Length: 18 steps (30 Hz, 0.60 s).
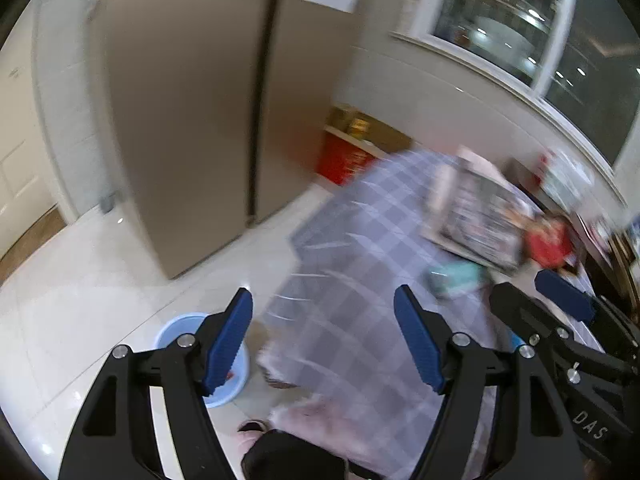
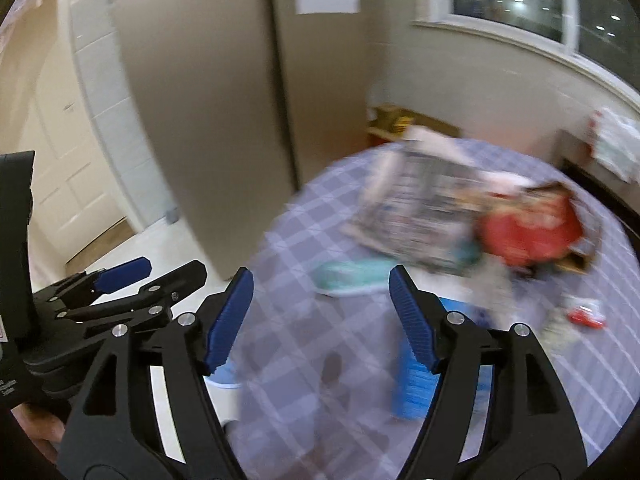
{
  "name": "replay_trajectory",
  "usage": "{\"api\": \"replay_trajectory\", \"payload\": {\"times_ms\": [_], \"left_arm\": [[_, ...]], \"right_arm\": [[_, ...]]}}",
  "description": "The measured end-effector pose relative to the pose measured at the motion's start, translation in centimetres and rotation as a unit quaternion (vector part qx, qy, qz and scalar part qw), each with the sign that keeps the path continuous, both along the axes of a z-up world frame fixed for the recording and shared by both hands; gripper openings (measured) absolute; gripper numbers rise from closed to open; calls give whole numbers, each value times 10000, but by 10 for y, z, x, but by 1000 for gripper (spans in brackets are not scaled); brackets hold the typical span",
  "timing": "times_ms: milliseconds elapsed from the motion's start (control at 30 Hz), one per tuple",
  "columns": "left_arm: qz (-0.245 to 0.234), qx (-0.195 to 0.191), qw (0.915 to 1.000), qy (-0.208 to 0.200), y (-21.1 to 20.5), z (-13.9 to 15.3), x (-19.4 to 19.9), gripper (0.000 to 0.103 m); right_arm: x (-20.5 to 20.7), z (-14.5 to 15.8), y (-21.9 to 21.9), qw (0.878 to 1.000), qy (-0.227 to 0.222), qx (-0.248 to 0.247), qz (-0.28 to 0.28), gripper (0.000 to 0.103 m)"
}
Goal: Collect trash
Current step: 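Grasp the blue-white box with left tool while right tool grasps blue sachet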
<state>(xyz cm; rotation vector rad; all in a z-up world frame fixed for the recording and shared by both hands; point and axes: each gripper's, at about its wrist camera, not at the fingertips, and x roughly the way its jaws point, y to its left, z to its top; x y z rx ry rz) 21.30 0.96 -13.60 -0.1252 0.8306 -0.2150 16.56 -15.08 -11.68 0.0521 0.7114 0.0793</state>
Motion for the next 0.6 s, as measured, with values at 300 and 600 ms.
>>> {"api": "replay_trajectory", "payload": {"times_ms": [300, 600], "left_arm": [[-908, 312, 9954, -73, -124, 2, -32, 72], [-1199, 618, 9908, -71, -183, -1, -46, 72]], "right_arm": [[-53, 0, -121, 9953, -19, 102, -968, 71], [-87, -14, -184, 9899, 28, 319, -1381, 72]]}}
